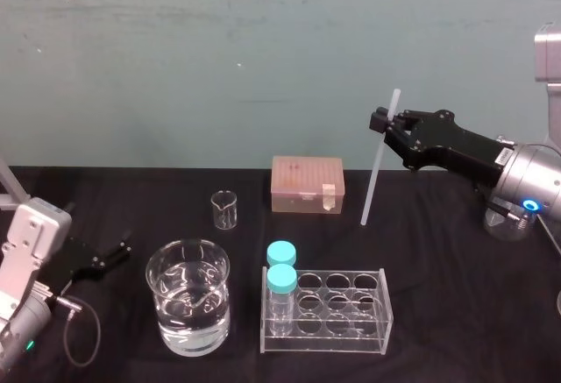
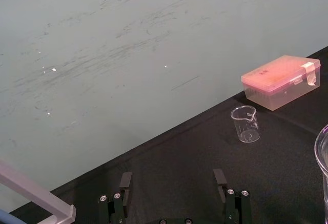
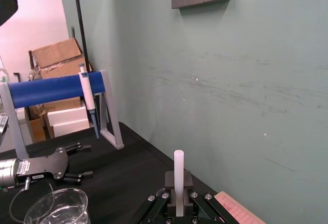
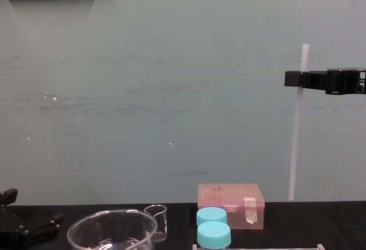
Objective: Pick up the stirring rod with one hand, then place it down.
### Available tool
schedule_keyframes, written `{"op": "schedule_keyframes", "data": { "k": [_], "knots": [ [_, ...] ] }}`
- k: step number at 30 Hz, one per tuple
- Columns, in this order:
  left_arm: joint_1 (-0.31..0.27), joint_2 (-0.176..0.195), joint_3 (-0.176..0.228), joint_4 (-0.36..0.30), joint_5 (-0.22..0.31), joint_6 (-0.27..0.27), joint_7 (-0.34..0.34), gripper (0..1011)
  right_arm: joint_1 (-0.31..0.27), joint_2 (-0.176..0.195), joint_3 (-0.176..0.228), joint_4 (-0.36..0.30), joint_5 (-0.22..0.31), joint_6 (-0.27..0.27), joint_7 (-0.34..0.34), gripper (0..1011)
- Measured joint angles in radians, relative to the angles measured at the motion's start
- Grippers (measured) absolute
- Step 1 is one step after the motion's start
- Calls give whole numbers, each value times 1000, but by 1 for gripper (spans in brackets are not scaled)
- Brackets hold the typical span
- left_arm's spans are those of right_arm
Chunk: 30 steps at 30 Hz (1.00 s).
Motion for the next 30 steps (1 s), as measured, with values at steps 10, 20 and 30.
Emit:
{"op": "schedule_keyframes", "data": {
  "k": [10,20,30],
  "knots": [
    [0,0,0,0,0,0,0,1005,0,0,0,0,1,1,0,73],
    [0,0,0,0,0,0,0,1005,0,0,0,0,1,1,0,73],
    [0,0,0,0,0,0,0,1005,0,0,0,0,1,1,0,73]
  ]
}}
